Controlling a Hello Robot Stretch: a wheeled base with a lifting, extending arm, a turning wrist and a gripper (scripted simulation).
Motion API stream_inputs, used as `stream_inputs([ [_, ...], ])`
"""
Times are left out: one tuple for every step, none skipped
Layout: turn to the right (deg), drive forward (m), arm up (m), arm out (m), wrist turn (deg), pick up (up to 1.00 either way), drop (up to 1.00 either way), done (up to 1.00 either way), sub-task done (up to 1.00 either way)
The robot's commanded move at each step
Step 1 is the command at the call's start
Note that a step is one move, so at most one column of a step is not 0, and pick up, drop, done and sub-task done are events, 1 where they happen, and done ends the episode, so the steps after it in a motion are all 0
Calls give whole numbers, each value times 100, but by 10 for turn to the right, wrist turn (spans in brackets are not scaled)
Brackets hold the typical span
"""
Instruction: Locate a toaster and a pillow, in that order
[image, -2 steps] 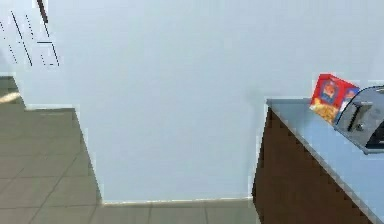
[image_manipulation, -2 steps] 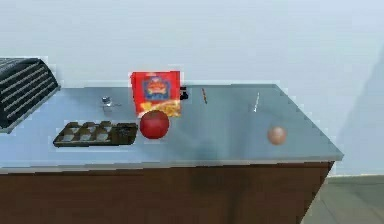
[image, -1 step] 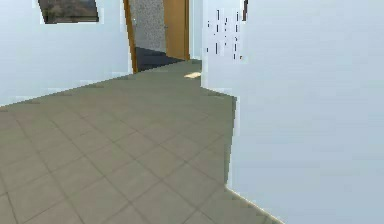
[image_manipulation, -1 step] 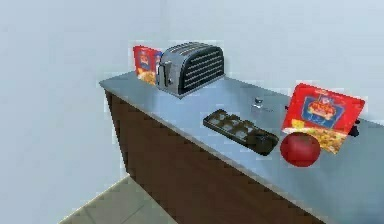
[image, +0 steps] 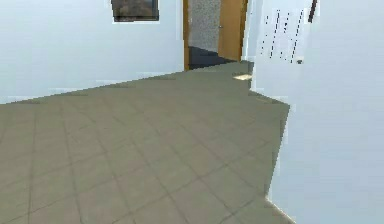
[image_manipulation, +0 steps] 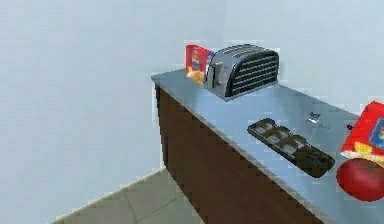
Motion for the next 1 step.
stream_inputs([
  [0,100,0,0,0,0,0,0,0],
])
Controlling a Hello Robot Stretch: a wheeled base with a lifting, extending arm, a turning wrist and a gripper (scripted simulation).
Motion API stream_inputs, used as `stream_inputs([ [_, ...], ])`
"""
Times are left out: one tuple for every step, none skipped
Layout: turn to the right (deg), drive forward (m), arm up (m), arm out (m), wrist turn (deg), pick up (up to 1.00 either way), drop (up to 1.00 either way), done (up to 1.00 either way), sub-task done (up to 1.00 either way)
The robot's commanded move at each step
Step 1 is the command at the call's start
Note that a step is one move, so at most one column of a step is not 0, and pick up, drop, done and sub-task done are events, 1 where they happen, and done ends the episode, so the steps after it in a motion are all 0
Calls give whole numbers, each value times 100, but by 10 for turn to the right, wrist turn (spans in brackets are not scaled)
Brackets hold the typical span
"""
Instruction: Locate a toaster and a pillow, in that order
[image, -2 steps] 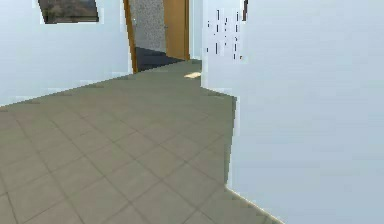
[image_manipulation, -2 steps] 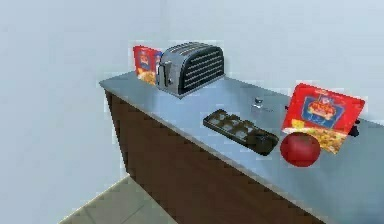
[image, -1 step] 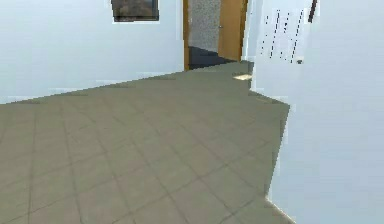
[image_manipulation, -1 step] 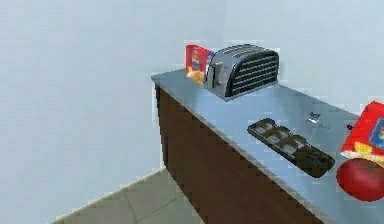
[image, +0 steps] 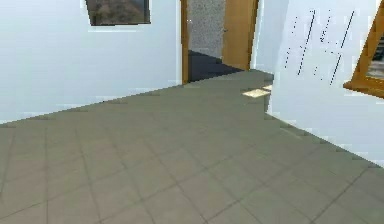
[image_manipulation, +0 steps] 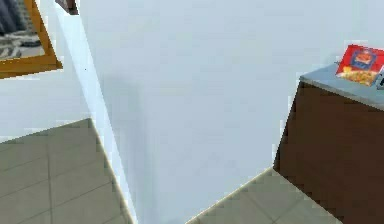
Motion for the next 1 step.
stream_inputs([
  [-180,0,0,0,0,0,0,0,0],
])
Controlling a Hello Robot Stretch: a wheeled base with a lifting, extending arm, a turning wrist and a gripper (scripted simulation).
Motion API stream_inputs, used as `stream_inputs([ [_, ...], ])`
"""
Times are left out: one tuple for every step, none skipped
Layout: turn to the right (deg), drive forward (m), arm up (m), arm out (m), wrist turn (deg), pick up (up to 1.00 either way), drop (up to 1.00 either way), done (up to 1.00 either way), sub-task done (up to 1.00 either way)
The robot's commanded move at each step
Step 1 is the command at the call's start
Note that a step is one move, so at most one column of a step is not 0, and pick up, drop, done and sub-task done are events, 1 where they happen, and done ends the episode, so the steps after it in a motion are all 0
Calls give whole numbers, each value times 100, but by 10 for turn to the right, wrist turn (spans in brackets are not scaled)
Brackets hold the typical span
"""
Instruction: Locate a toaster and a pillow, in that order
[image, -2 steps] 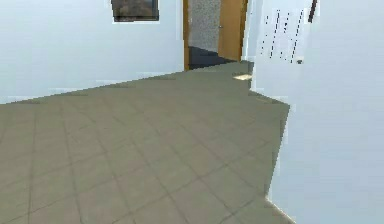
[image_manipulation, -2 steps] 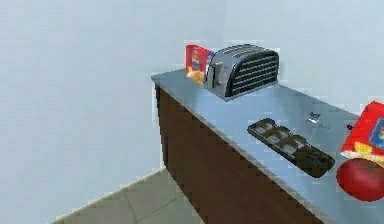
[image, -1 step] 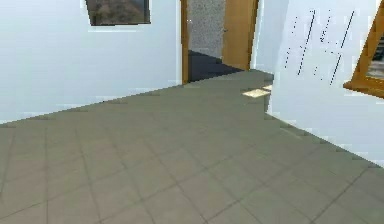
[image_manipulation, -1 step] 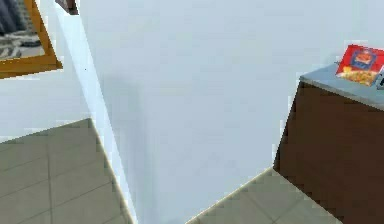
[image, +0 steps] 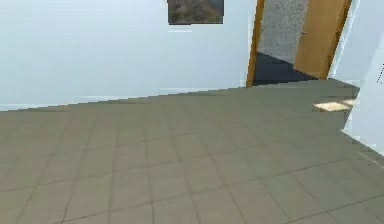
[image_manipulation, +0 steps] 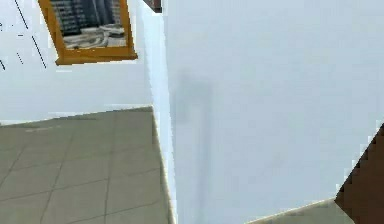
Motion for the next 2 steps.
stream_inputs([
  [0,15,0,0,0,0,0,0,0],
  [270,0,0,0,0,0,0,0,0],
])
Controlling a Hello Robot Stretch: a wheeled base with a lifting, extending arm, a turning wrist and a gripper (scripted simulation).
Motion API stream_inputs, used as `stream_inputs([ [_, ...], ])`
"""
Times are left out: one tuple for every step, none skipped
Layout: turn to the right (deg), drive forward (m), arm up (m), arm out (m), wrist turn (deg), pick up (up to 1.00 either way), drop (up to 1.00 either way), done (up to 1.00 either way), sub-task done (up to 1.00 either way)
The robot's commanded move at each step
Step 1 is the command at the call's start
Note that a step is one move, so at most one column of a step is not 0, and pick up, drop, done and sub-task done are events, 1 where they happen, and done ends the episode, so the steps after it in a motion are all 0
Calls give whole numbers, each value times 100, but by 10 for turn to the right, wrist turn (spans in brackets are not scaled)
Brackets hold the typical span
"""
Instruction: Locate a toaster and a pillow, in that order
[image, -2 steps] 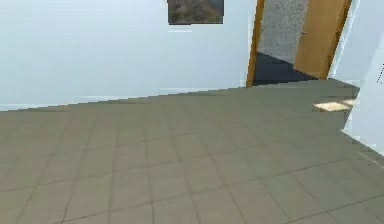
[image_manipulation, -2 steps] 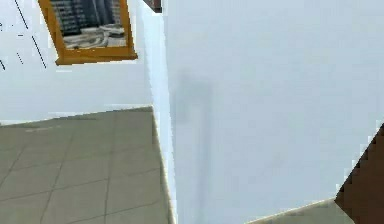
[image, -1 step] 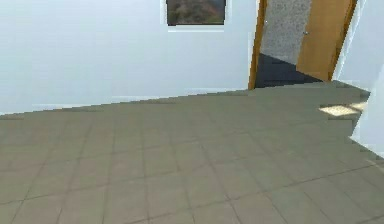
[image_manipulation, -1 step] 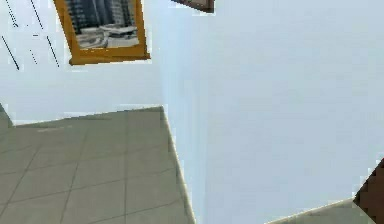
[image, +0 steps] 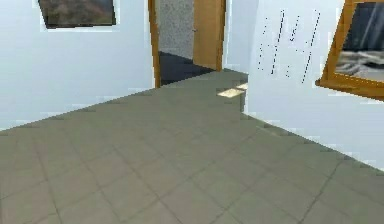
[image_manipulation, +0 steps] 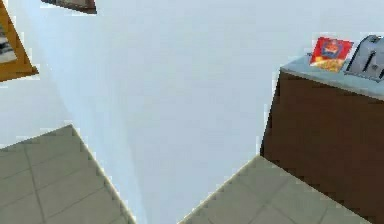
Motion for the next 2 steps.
stream_inputs([
  [0,100,0,0,0,0,0,0,0],
  [30,0,0,0,0,0,0,0,0],
])
